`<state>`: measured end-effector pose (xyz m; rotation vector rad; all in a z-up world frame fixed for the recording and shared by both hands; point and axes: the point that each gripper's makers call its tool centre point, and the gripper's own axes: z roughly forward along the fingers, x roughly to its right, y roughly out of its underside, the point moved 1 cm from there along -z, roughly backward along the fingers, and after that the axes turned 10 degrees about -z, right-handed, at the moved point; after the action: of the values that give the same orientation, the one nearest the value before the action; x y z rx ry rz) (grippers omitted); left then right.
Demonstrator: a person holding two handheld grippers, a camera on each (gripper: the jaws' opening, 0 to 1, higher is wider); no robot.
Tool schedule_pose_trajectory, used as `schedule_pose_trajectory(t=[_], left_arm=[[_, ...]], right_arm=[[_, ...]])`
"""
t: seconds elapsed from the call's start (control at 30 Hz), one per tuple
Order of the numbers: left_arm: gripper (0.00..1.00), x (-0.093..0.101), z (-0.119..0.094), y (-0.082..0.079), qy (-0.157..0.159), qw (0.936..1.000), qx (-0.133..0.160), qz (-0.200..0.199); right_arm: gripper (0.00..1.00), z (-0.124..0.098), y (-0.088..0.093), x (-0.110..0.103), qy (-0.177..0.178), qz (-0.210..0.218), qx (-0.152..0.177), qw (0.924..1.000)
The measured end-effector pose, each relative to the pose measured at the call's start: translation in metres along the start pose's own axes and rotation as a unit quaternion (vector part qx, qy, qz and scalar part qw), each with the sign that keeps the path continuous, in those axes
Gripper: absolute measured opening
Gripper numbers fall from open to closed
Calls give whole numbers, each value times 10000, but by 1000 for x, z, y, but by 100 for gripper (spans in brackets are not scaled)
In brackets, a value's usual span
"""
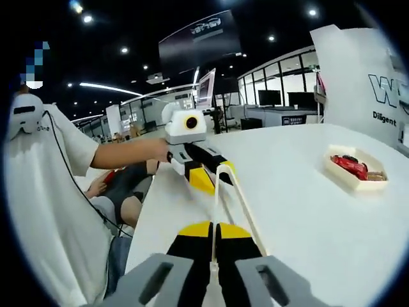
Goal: Place the target food into the container with the food tongs after gripping and lifting it, then release it inside without dropping or visibly crushing the food.
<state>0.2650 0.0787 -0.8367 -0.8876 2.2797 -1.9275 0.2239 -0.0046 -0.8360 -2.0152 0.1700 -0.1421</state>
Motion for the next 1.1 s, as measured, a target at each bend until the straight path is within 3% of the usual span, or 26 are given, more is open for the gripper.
schedule_pose_trajectory(t=[0.1, 0.23, 0.5, 0.63, 0.9, 1.1], left_arm=[[22, -4, -2, 3, -67, 9999, -71, 92], [22, -7, -3, 5, -105, 9998, -123, 81], [19, -11, 2, 12, -184, 9994, -247, 170], [19, -14, 3, 10, -198, 9997, -173, -2], [16, -14, 4, 22, -312, 9991, -291, -27], [14, -18, 3, 19, -400, 9988, -278, -56]], right_arm=[[0, 3, 8, 2, 13, -167, -222, 9996], [0, 4, 9, 3, -25, -89, -192, 9998], [0, 10, 22, 13, 128, -249, -524, 9982], [0, 9, 21, 18, 203, -1019, -628, 9926], [2, 1, 23, 36, 766, -1013, -765, 9890], [6, -6, 20, 33, 822, -763, -599, 9919]])
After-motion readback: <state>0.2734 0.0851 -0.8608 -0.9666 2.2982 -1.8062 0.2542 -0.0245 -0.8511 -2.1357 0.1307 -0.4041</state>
